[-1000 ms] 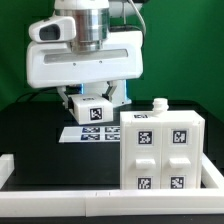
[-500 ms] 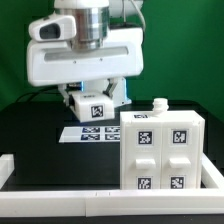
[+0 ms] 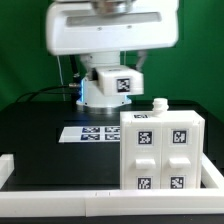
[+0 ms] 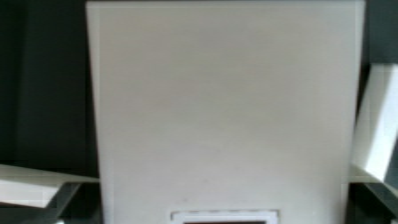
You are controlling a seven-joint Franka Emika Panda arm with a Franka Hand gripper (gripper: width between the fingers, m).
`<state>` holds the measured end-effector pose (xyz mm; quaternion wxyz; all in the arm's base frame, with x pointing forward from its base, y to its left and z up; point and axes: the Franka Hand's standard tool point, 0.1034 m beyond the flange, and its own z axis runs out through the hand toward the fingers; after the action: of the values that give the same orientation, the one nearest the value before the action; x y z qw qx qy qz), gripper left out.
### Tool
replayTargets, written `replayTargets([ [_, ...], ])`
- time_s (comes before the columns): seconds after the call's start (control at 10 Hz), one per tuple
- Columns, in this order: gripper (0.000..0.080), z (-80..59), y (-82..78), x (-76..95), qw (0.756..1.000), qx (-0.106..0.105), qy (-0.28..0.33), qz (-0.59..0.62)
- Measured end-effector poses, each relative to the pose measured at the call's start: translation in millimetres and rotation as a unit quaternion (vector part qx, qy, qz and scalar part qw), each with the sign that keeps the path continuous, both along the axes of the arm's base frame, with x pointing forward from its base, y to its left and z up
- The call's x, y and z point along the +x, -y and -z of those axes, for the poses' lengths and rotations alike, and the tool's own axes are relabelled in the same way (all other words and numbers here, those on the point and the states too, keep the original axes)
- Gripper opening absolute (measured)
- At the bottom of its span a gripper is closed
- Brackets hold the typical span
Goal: Assemble cabinet
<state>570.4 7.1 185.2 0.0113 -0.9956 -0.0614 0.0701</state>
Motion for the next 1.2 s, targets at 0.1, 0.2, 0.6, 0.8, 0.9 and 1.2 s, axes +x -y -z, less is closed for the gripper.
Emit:
replayTargets([
  [0.1, 0.0561, 0.3, -10.5, 12.0, 1.000, -0.002, 0.000, -0.007],
  [0.2, 0.0561, 1.5, -13.7, 19.6, 1.000, -0.003, 0.002, -0.010],
  [0.6, 0.0561, 4.4, -13.1, 18.1, 1.000, -0.003, 0.000, -0.011],
  [0.8, 0.0561, 4.5, -23.9, 26.2, 1.000, -0.003, 0.003, -0.010],
  [0.9, 0.0561, 5.4, -28.6, 31.2, 1.000, -0.003, 0.006, -0.007],
  [1.2, 0.0561, 10.7, -41.7, 30.0, 1.000, -0.003, 0.003, -0.009],
])
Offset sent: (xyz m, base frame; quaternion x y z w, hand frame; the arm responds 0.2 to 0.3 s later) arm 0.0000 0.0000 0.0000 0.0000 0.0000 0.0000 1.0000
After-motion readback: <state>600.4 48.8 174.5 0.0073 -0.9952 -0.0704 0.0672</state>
